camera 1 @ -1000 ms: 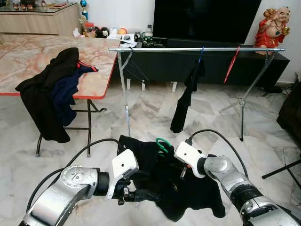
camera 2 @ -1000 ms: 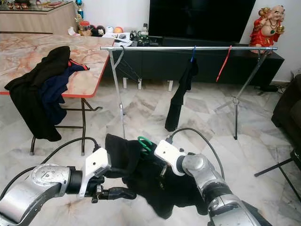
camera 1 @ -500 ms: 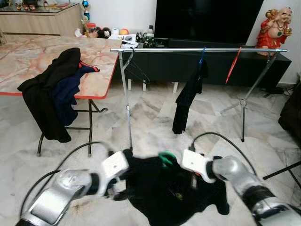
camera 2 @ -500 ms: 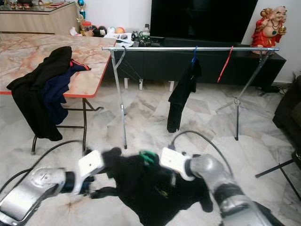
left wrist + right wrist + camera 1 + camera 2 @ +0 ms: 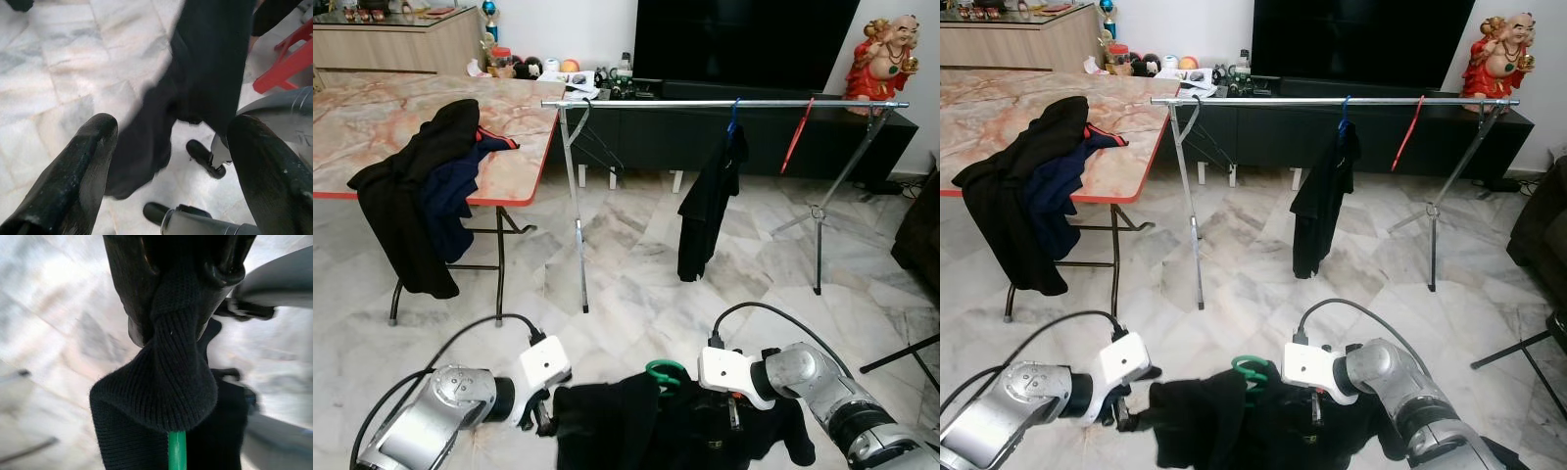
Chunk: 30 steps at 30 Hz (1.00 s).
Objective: Hang hanger
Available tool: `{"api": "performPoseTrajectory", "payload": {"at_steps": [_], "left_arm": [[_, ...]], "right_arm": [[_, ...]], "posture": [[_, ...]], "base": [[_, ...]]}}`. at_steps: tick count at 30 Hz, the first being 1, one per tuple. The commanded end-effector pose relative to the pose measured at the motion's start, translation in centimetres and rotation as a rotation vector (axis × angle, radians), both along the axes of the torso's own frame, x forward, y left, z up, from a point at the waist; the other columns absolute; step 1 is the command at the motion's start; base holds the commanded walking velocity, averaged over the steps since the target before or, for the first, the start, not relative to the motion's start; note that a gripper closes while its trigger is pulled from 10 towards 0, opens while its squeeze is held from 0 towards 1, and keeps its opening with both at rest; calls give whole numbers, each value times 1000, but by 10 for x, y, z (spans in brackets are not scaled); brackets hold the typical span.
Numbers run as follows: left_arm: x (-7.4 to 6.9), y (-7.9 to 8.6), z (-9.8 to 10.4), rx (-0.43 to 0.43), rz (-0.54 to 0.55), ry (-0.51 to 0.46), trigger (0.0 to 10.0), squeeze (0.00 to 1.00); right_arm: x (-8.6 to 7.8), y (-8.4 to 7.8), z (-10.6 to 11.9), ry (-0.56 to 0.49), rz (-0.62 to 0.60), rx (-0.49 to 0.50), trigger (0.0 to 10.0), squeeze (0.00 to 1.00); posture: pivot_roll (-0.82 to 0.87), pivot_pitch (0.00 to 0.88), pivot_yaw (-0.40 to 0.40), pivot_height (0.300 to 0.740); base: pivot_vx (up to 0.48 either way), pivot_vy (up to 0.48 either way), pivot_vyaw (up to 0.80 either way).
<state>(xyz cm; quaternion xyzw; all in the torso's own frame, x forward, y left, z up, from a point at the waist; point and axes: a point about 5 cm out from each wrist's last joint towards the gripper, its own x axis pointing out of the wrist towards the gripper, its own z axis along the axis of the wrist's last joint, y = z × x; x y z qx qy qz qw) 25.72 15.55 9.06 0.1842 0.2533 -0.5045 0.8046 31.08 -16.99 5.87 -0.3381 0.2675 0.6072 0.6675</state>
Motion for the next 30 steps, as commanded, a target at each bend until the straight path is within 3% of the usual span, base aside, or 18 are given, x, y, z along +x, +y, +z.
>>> {"api": "performPoseTrajectory", "payload": {"at_steps": [1,10,20,30], "left_arm": [[1,-7,4,-23,-36,-7,10000,0],[4,-12,6,-69,-84,29,10000,0],[8,-17,6,-125,-90,60,10000,0],[8,-20,4,-167,-93,84,10000,0]], "right_arm": [[1,6,6,-9,38,41,0,0],[3,14,11,-6,103,41,0,0],[11,35,27,-3,152,150,0,0],[12,41,29,-5,163,163,0,0]], "posture": [[205,3,-64,740],[203,6,-67,740],[204,11,-71,740],[202,10,-75,740]], "base": [[0,0,0],[0,0,0],[0,0,0],[0,0,0]]}}
